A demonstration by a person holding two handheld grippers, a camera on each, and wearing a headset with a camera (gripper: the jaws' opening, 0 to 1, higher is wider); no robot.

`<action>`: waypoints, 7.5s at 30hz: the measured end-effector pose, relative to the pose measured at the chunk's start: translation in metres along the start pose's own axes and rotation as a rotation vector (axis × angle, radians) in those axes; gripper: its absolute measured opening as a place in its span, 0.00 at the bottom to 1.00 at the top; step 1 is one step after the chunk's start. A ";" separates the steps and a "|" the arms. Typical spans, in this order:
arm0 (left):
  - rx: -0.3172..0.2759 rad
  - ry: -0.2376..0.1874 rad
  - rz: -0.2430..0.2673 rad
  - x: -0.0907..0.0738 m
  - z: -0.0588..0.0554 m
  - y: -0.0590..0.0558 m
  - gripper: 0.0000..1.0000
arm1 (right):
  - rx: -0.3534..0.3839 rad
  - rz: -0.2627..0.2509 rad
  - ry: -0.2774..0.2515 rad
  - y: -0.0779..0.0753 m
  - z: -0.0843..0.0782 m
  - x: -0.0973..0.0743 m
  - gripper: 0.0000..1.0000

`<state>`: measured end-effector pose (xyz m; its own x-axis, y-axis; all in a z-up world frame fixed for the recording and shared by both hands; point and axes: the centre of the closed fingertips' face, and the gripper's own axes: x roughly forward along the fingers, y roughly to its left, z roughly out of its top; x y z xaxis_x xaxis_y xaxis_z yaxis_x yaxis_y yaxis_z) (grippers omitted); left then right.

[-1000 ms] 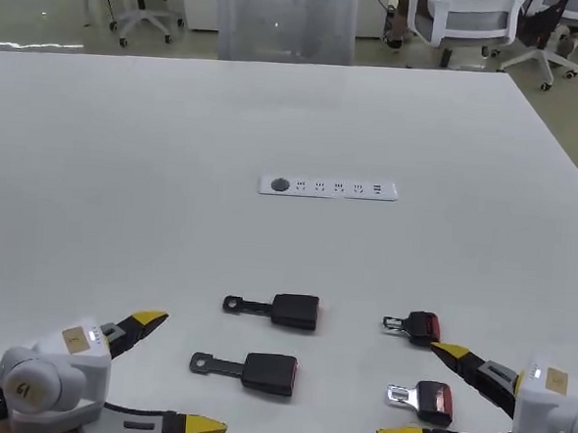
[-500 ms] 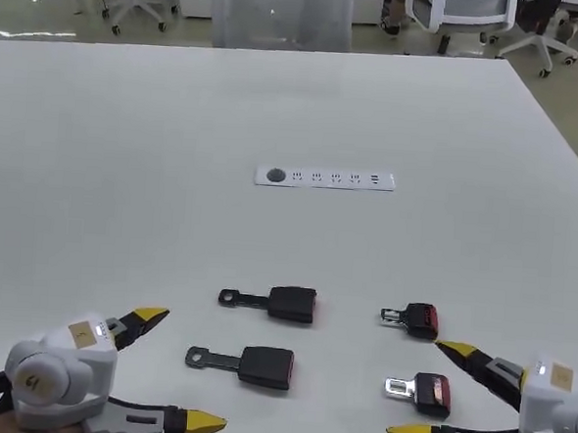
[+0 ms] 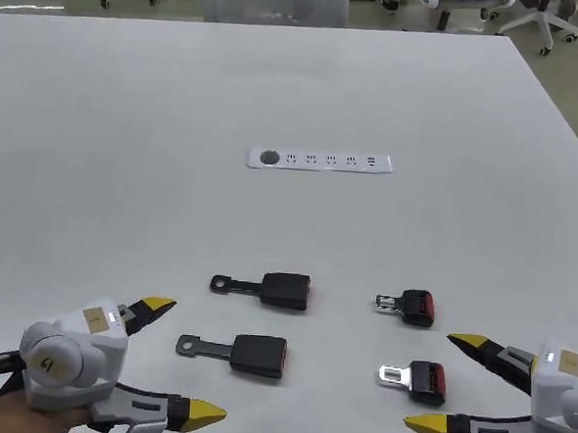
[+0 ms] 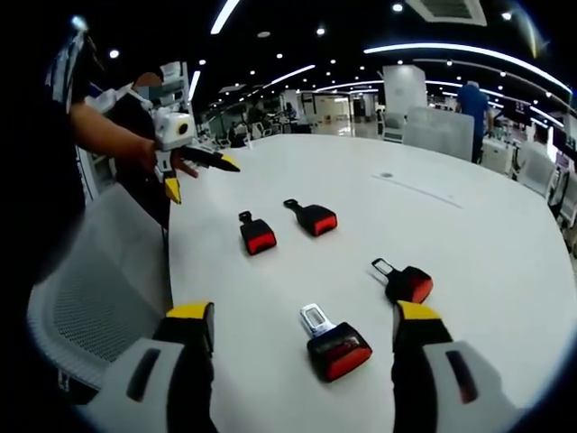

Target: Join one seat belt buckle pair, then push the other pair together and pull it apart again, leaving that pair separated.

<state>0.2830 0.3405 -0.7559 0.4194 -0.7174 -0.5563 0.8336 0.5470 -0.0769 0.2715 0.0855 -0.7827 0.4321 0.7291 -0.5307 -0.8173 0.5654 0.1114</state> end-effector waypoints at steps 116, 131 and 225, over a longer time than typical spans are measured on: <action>0.425 0.340 -0.350 0.103 -0.056 0.003 0.34 | -0.160 0.229 0.202 -0.025 -0.057 0.040 0.35; 0.419 0.356 -0.346 0.103 -0.055 0.003 0.34 | -0.157 0.239 0.157 -0.012 -0.043 0.066 0.36; 0.470 0.390 -0.381 0.104 -0.057 0.003 0.34 | -0.161 0.260 0.163 0.050 0.007 0.161 0.35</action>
<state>0.3089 0.2922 -0.8612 -0.0177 -0.5671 -0.8235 0.9998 -0.0175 -0.0094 0.3028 0.2335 -0.8565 0.1459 0.7623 -0.6306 -0.9472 0.2916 0.1334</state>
